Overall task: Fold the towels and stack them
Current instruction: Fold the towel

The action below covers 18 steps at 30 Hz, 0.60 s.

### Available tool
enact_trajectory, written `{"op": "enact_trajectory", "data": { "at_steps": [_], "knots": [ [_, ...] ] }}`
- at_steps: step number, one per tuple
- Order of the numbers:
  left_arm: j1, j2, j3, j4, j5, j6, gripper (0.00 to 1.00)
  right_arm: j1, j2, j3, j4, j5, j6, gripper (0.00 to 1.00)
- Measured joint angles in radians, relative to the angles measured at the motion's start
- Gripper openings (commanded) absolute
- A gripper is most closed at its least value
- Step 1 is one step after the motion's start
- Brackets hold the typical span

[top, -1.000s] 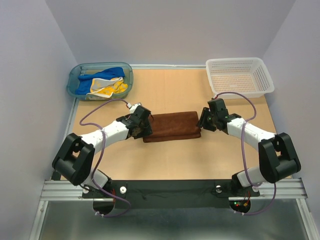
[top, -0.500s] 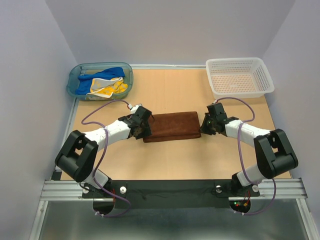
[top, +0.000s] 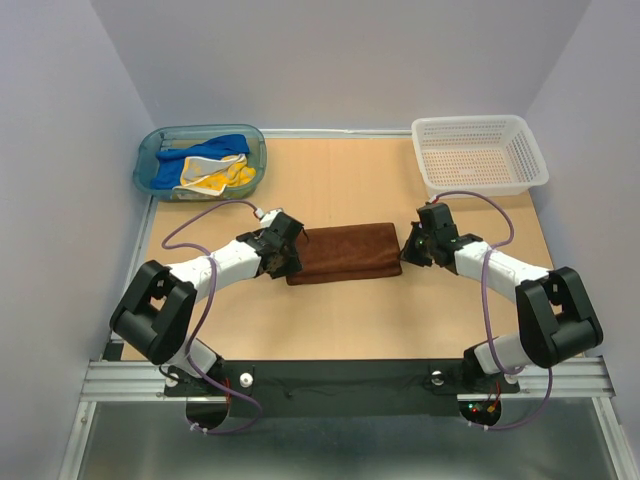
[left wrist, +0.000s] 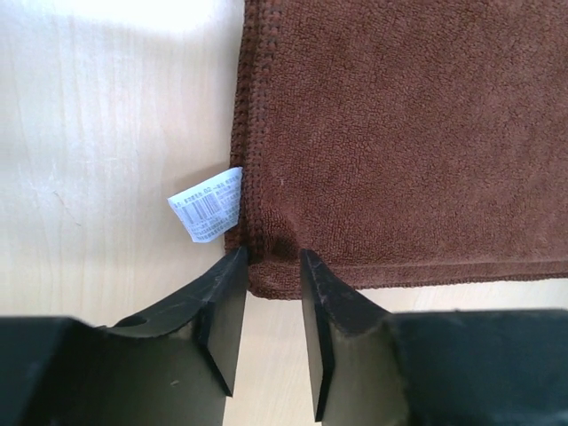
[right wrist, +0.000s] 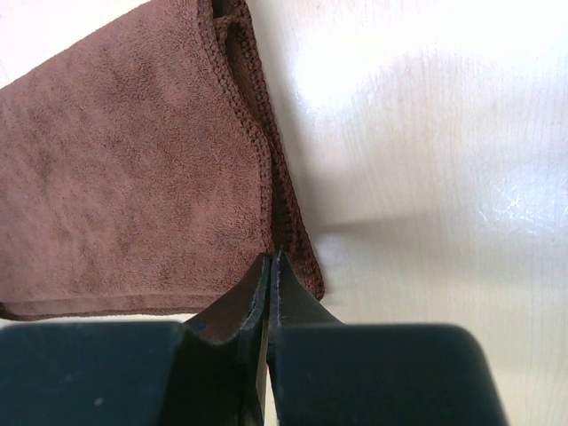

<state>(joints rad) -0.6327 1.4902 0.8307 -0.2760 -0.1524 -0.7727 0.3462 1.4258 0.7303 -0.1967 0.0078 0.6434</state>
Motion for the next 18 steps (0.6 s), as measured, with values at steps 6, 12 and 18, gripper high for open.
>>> {"op": "enact_trajectory", "data": {
  "at_steps": [6, 12, 18],
  "knots": [
    [0.0, 0.021, 0.0, -0.005, -0.022, -0.003, 0.43, 0.0, 0.0, 0.0, 0.002, -0.001, -0.006, 0.01],
    [0.0, 0.059, 0.006, -0.005, -0.029, -0.003, 0.28, 0.0, 0.0, 0.0, 0.003, -0.002, -0.013, 0.01],
    [0.0, 0.059, 0.024, -0.021, -0.043, 0.002, 0.28, 0.0, 0.0, 0.0, 0.003, -0.004, -0.019, 0.0]
  ]
}}
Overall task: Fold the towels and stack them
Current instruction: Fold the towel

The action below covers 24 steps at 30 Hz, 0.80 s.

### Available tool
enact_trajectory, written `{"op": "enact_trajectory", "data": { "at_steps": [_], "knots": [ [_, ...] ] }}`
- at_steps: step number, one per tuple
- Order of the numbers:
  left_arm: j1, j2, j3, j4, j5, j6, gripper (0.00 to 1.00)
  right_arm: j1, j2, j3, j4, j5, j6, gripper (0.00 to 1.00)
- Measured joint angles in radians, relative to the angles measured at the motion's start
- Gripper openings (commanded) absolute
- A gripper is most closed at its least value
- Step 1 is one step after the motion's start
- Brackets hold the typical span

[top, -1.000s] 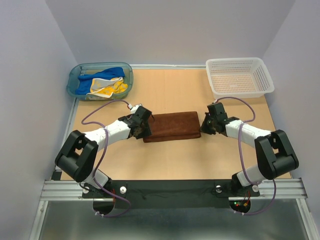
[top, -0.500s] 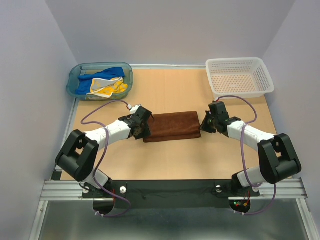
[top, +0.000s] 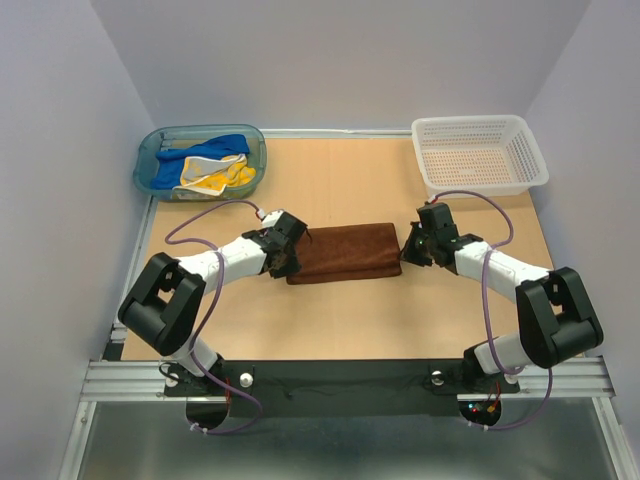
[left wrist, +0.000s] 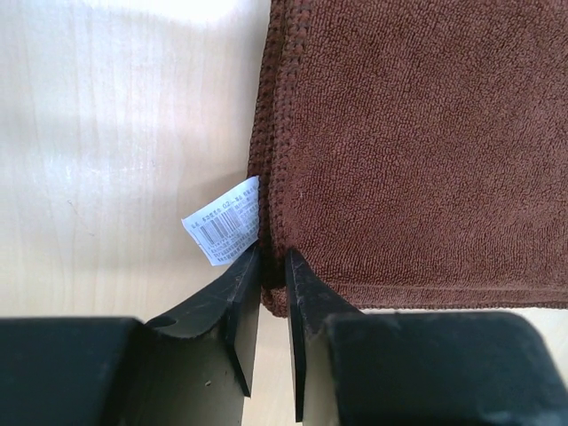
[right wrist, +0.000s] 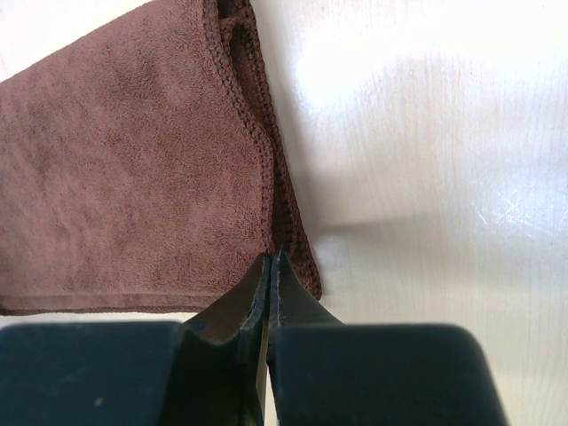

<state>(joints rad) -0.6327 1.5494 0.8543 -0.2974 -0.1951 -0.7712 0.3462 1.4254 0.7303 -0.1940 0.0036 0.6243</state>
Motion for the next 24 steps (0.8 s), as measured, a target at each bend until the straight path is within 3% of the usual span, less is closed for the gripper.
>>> {"op": "enact_trajectory", "data": {
  "at_steps": [8, 14, 21, 24],
  "knots": [
    [0.0, 0.0, 0.013, -0.022, -0.013, 0.008, 0.38, 0.0, -0.019, 0.0, 0.0, -0.001, -0.004, 0.01],
    [0.0, 0.0, 0.031, -0.034, -0.02, 0.019, 0.38, 0.0, -0.019, 0.0, 0.0, -0.001, -0.004, 0.01],
    [0.0, 0.021, 0.047, -0.037, -0.022, 0.032, 0.27, 0.0, -0.019, -0.003, 0.0, -0.001, -0.004, 0.01],
    [0.0, 0.026, 0.047, -0.039, -0.023, 0.037, 0.1, 0.0, -0.019, -0.01, 0.0, -0.001, -0.004, 0.01]
  ]
}}
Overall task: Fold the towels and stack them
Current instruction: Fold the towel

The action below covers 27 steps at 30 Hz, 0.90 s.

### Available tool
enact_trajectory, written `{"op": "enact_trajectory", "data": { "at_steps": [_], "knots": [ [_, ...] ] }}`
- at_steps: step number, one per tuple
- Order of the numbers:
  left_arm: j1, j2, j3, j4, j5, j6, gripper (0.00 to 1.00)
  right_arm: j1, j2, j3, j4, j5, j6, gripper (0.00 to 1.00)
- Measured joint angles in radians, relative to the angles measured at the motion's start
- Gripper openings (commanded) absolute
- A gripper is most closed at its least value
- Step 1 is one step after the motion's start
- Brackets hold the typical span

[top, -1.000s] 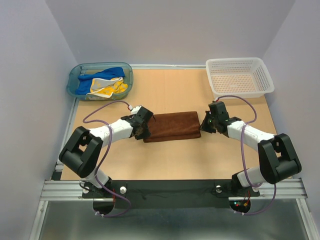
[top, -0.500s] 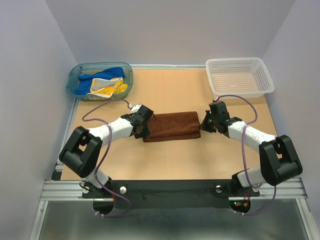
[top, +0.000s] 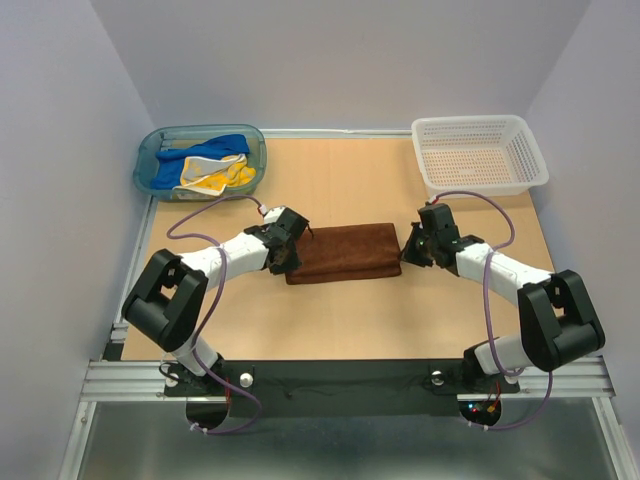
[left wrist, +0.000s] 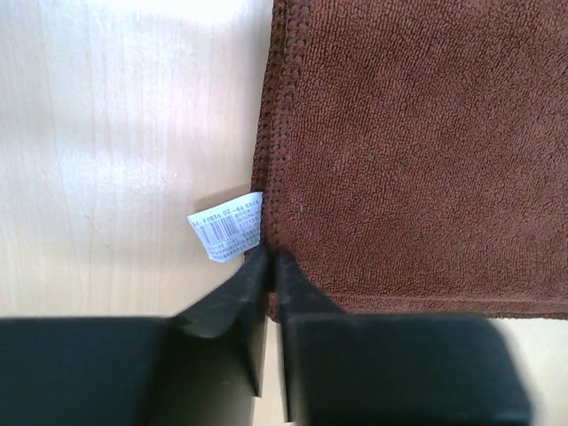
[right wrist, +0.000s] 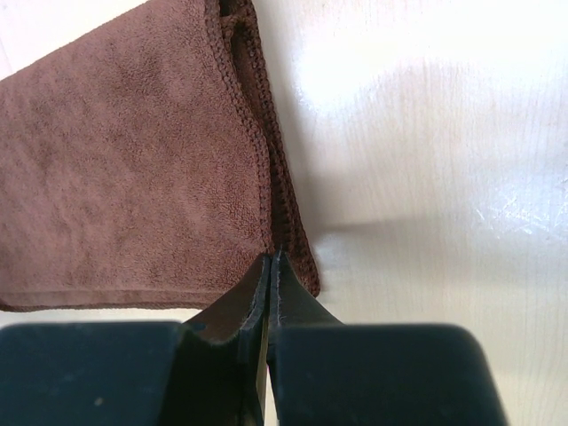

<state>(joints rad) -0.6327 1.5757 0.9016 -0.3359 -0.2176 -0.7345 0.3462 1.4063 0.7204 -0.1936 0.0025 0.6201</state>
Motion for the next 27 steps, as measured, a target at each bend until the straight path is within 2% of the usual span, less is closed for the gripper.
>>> {"op": "enact_trajectory", "data": {
  "at_steps": [3, 16, 23, 27],
  "knots": [
    [0.0, 0.0, 0.002, -0.003, 0.0, 0.003, 0.0, 0.0, 0.0, 0.0, 0.0, 0.0, 0.0, 0.01],
    [0.0, 0.0, 0.113, -0.095, -0.054, 0.036, 0.0, 0.0, -0.061, 0.0, -0.001, 0.0, -0.018, 0.0],
    [0.0, -0.018, 0.133, -0.148, -0.042, 0.042, 0.0, 0.0, -0.113, 0.003, -0.042, -0.002, -0.021, 0.01],
    [0.0, -0.078, 0.12, -0.153, -0.007, 0.032, 0.0, 0.0, -0.161, 0.003, -0.072, -0.011, -0.021, 0.0]
  ]
}}
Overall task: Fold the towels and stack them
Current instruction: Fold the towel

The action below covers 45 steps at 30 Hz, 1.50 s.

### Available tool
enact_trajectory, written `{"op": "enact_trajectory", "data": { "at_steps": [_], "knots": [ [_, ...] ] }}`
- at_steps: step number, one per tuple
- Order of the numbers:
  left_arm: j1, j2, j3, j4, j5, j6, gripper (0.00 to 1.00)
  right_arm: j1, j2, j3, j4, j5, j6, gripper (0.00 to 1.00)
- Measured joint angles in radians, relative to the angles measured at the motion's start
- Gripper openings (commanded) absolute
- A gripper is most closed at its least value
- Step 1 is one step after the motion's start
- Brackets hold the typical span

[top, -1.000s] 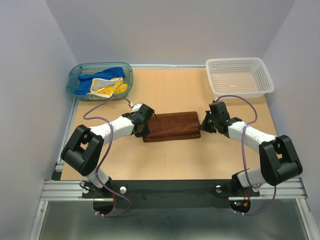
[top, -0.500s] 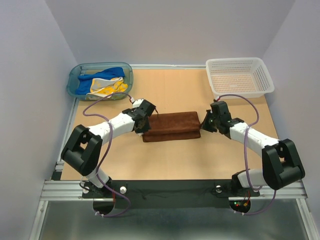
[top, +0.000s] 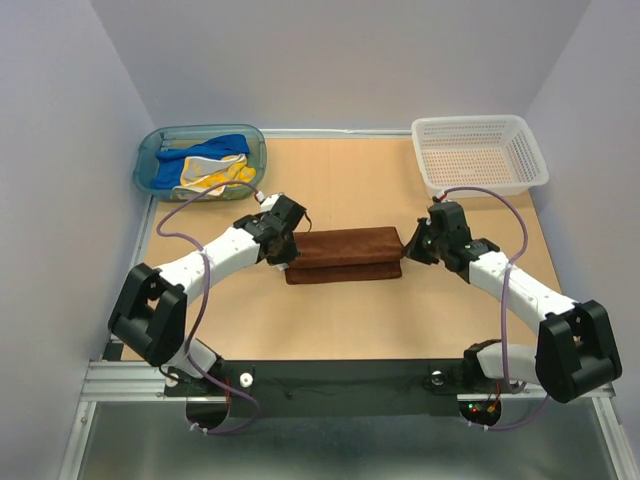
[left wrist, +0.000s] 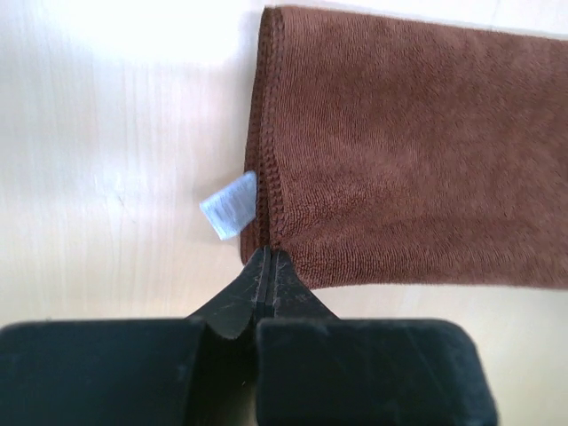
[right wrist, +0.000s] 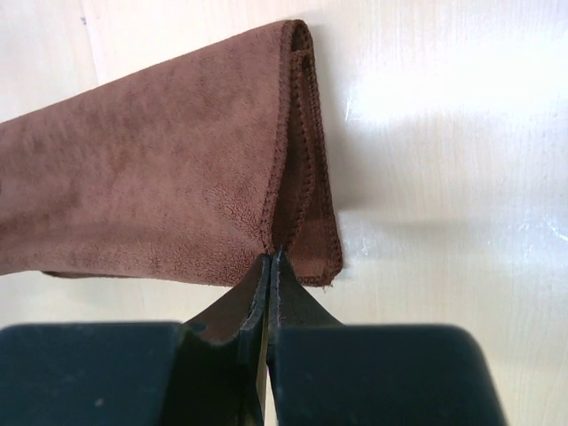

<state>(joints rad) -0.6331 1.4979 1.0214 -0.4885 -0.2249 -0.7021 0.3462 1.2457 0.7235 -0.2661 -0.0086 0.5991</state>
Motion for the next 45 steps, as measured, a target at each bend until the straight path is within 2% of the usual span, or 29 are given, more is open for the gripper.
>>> {"op": "enact_trajectory", "data": {
  "at_steps": [5, 11, 14, 19, 20, 21, 24, 29, 36, 39, 45],
  "knots": [
    [0.0, -0.06, -0.077, 0.016, 0.05, -0.017, 0.0, 0.0, -0.007, -0.01, -0.014, -0.026, 0.011, 0.01],
    [0.0, -0.031, -0.179, 0.052, 0.092, -0.023, 0.0, 0.0, 0.029, -0.069, -0.019, -0.062, 0.034, 0.03],
    [0.0, 0.017, -0.183, 0.071, 0.098, -0.024, 0.05, 0.0, 0.066, -0.088, -0.022, -0.067, 0.04, 0.11],
    [0.0, 0.023, -0.183, 0.089, 0.097, -0.024, 0.36, 0.0, 0.068, -0.102, -0.024, -0.07, 0.039, 0.36],
    [0.0, 0.021, -0.183, 0.087, 0.092, -0.025, 0.4, 0.0, 0.055, -0.102, -0.026, -0.072, 0.031, 0.39],
    [0.0, 0.017, -0.183, 0.084, 0.088, -0.025, 0.5, 0.0, 0.04, -0.102, -0.029, -0.074, 0.027, 0.41],
    [0.0, -0.014, -0.183, 0.063, 0.07, -0.026, 0.61, 0.0, -0.021, -0.101, -0.034, -0.08, 0.011, 0.4],
    [0.0, -0.089, -0.147, 0.011, 0.05, -0.025, 0.6, 0.0, -0.058, -0.058, -0.043, -0.133, -0.019, 0.35],
    [-0.01, -0.118, -0.087, 0.039, 0.077, -0.025, 0.4, 0.002, 0.006, -0.028, -0.024, -0.216, -0.037, 0.32],
    [-0.013, -0.086, -0.105, 0.098, 0.106, -0.033, 0.36, 0.002, 0.061, -0.043, -0.003, -0.219, -0.034, 0.3],
    [-0.009, -0.007, -0.21, 0.194, 0.12, -0.056, 0.36, -0.002, 0.133, -0.105, 0.05, -0.158, -0.026, 0.24]
  ]
}}
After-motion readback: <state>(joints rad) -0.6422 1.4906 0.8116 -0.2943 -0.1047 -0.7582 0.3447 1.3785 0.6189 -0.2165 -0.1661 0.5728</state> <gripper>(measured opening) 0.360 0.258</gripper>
